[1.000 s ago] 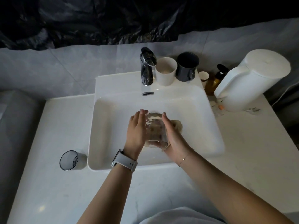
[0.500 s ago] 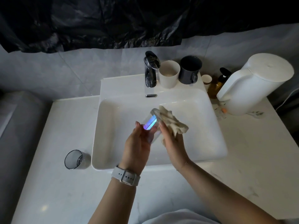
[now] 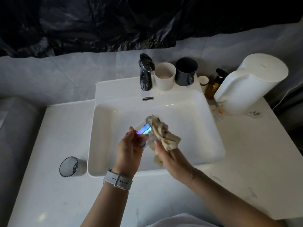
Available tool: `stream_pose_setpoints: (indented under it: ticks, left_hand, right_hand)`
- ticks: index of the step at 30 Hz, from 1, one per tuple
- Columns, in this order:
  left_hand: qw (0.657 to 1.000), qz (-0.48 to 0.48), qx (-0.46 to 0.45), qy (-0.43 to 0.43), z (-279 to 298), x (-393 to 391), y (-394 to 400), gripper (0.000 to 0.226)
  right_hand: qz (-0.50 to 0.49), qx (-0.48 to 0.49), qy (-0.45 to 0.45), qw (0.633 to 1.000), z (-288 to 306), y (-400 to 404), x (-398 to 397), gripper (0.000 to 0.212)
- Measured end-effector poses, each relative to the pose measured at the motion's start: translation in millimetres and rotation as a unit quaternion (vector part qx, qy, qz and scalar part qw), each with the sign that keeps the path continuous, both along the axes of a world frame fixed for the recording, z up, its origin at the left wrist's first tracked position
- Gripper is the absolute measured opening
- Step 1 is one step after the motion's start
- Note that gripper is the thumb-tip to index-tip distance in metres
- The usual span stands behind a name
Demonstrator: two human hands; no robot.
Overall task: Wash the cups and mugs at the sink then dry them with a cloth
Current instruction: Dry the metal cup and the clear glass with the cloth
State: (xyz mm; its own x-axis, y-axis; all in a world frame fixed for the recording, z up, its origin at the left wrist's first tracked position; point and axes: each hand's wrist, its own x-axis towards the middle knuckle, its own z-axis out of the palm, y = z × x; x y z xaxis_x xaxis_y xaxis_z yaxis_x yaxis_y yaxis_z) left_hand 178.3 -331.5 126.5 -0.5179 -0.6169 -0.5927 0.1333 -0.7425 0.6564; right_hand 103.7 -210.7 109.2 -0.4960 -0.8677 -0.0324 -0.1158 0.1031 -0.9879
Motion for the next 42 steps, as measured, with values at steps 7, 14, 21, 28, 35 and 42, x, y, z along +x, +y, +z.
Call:
stream_pose_setpoints:
  ticks: [7, 14, 21, 28, 35, 42]
  left_hand:
    - [0.997, -0.001, 0.066, -0.049, -1.9, -8.0, 12.4, 0.039]
    - [0.986, 0.023, 0.129, -0.107, -19.8, -5.4, 19.6, 0.027]
    - [0.99, 0.059, 0.083, -0.102, -15.7, -6.1, 6.2, 0.031]
    - [0.989, 0.021, -0.097, -0.112, -15.7, -5.8, 10.9, 0.036]
    - [0.832, -0.238, -0.47, -0.175, -3.5, 9.2, -7.9, 0.029]
    - [0.838, -0.162, -0.5, -0.146, -17.3, 17.0, -2.1, 0.073]
  right_hand:
    - [0.003, 0.046, -0.013, 0.999, 4.9, -21.3, -29.7, 0.038]
    - [0.016, 0.067, 0.055, 0.996, 0.6, -11.4, -21.9, 0.036]
    - [0.072, 0.074, -0.018, 0.995, 1.7, 0.5, -15.3, 0.033]
    - [0.034, 0.116, -0.159, 0.98, -0.7, -10.6, -33.1, 0.037]
    - [-0.058, 0.131, -0.366, 0.92, -10.8, -23.4, -18.3, 0.061]
    - [-0.08, -0.023, -0.517, 0.852, -8.2, -38.8, -16.1, 0.069]
